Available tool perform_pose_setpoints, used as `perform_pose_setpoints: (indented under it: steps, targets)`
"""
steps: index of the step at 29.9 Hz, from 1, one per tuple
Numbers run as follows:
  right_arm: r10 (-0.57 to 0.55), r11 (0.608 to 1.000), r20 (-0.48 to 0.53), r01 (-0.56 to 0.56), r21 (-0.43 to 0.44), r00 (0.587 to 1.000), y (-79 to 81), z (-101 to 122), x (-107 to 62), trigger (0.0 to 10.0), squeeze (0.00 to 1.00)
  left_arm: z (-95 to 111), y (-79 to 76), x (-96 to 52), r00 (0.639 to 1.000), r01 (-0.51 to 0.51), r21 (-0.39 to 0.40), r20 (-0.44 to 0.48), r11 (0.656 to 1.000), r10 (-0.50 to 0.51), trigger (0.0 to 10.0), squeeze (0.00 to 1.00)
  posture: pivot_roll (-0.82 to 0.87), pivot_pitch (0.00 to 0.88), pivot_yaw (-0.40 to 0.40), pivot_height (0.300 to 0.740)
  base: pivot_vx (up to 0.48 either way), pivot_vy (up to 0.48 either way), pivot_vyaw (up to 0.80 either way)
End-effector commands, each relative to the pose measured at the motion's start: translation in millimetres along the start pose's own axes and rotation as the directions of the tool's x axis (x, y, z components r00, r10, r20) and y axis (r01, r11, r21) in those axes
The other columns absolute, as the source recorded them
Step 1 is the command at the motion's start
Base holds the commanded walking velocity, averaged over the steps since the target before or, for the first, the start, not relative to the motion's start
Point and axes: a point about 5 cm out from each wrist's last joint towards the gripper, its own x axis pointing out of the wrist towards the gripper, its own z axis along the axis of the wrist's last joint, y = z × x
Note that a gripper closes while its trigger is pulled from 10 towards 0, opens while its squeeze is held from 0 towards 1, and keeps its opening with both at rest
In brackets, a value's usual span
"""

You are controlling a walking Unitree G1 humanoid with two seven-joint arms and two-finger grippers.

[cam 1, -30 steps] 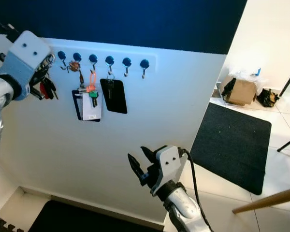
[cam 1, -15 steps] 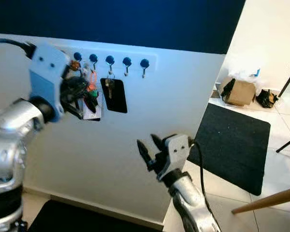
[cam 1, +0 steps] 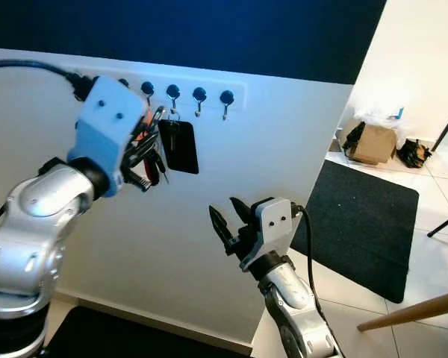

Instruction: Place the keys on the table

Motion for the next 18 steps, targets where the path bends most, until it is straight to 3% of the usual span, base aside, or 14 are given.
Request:
perform_pose_setpoints:
  steps: [1, 7, 12, 18]
  targets:
    - [0.006, 1.0, -0.034, -0.006, 0.009, 0.999, 2.6, -9.8, -4.4, 10.0, 0.0, 6.7, -4.8, 0.3, 0.999, 0.006, 0.03, 0.036, 1.0, -0.007, 10.0, 0.0, 0.24, 0.174, -0.014, 0.74, 0.0, 0.0, 0.0]
    - [0.01, 1.0, -0.126, -0.009, 0.006, 0.992, 4.1, -34.8, -19.4, 10.0, 0.0, 12.5, -16.2, 11.2, 0.998, 0.01, -0.041, 0.069, 0.999, -0.008, 10.0, 0.0, 0.23, 0.177, -0.01, 0.74, 0.0, 0.0, 0.0]
    - [0.008, 1.0, -0.152, -0.008, 0.002, 0.988, 3.7, -41.1, -25.4, 10.0, 0.0, 17.7, -21.5, 15.5, 0.996, 0.023, -0.057, 0.083, 0.998, -0.019, 10.0, 0.0, 0.23, 0.176, -0.007, 0.74, 0.0, 0.0, 0.0]
    - [0.008, 1.0, -0.155, -0.007, 0.004, 0.988, 4.5, -41.9, -24.2, 10.0, 0.0, 24.1, -33.1, 31.0, 0.996, 0.006, -0.052, 0.087, 0.999, -0.001, 10.0, 0.0, 0.23, 0.176, -0.009, 0.74, 0.0, 0.0, 0.0]
